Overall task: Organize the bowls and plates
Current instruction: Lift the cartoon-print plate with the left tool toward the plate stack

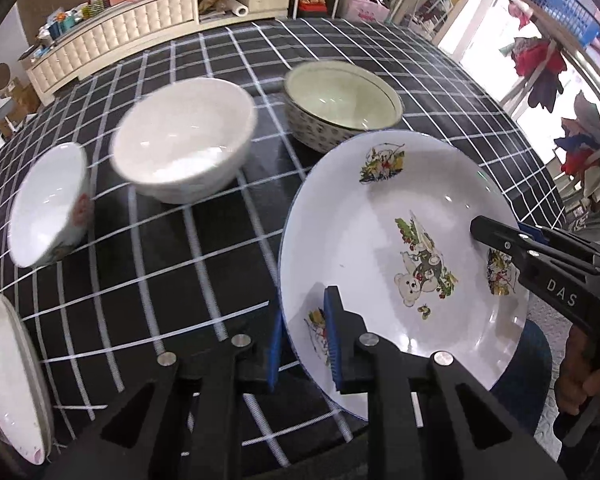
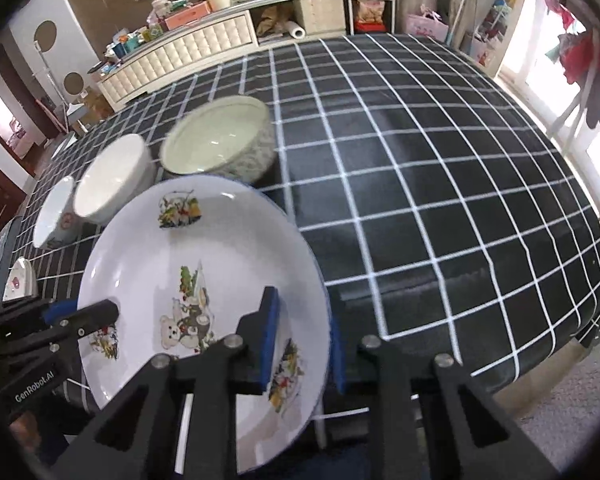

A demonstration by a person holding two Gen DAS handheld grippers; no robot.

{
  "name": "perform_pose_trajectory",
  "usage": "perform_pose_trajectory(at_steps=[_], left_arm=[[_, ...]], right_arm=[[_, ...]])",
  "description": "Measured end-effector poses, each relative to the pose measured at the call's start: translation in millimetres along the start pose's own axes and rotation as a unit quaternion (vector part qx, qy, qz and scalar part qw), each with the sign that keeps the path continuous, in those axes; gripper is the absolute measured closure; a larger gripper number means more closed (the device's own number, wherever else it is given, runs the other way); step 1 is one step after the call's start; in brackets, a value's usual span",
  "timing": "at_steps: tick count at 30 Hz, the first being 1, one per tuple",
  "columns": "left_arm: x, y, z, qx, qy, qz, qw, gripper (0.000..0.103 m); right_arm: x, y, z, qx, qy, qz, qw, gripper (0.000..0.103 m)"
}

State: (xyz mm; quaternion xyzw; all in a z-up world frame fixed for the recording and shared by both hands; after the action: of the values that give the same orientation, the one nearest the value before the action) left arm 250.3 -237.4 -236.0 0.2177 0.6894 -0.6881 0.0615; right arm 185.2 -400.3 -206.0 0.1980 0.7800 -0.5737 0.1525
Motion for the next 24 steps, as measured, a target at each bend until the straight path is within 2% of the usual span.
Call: perform_pose_trajectory(at_steps=[5, 11, 24], left_arm=[[6.6, -21.9, -36.4, -0.01, -0.018, 0.016, 0.9997, 0.086], [21.3, -52.4, -96.2, -0.033, -0.055, 0.034, 0.9974, 0.086], [70.8, -83.5, -224.8, -0.077, -0.132, 0.036, 0.9877, 0.086]], right_arm=[[-6.9, -0.6, -31.4, -0.007, -0.017, 0.006, 1.0, 0.076], [-16.0, 2.4, -88.2, -0.024, -0.048, 0.011, 0.998, 0.076], [-16.7, 38.3, -220.2, -0.072, -0.118, -0.001, 0.99, 0.077]])
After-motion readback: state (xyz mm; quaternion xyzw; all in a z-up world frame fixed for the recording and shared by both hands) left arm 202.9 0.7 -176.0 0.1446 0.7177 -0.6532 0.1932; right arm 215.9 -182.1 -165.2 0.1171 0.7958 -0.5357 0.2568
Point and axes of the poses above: each gripper's, at about its wrist camera, not at the fingertips, and y roughly the way its jaws point, z to its right, x to its underside, the point moved 9 cm from there along y, roughly the way its jaws point, and after that the axes turned 11 degrees about -x, right-handed, at the moved point
